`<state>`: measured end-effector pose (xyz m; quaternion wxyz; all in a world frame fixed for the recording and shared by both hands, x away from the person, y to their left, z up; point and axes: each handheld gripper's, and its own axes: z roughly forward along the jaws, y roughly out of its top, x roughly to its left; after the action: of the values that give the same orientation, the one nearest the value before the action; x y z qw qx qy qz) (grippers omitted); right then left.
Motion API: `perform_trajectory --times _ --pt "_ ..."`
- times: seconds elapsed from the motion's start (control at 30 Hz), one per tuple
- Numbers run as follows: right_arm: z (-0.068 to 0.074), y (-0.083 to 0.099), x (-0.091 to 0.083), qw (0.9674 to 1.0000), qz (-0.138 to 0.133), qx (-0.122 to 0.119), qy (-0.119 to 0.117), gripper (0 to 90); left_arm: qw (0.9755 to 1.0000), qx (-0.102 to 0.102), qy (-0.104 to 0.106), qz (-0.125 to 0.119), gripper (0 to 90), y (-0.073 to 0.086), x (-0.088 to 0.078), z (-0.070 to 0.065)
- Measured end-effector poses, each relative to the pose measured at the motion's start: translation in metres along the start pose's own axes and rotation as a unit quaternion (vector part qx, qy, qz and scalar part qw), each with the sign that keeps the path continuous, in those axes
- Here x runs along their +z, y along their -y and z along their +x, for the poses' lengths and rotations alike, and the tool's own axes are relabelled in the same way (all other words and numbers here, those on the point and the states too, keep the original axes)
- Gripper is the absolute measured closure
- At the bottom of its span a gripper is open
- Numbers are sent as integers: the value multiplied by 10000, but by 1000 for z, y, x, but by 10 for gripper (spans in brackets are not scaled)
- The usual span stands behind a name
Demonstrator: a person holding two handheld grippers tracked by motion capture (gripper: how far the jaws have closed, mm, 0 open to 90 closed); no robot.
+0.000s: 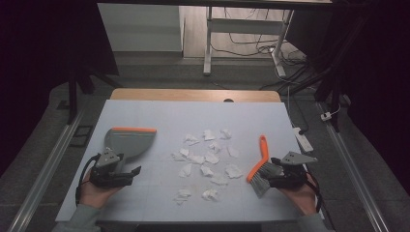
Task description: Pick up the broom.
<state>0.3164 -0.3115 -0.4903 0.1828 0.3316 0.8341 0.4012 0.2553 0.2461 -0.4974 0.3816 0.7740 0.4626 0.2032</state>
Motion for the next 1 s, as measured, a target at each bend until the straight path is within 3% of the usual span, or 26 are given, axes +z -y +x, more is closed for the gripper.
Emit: perform_trajectory --times 0.27,1.0 --pt "1 -1 0 10000 5 -51 44 269 10000 -42 -23 -23 189 0 -2 2" --pt "12 -14 0 9997 -16 -152 208 284 9999 128 -23 -23 189 -2 -1 -3"
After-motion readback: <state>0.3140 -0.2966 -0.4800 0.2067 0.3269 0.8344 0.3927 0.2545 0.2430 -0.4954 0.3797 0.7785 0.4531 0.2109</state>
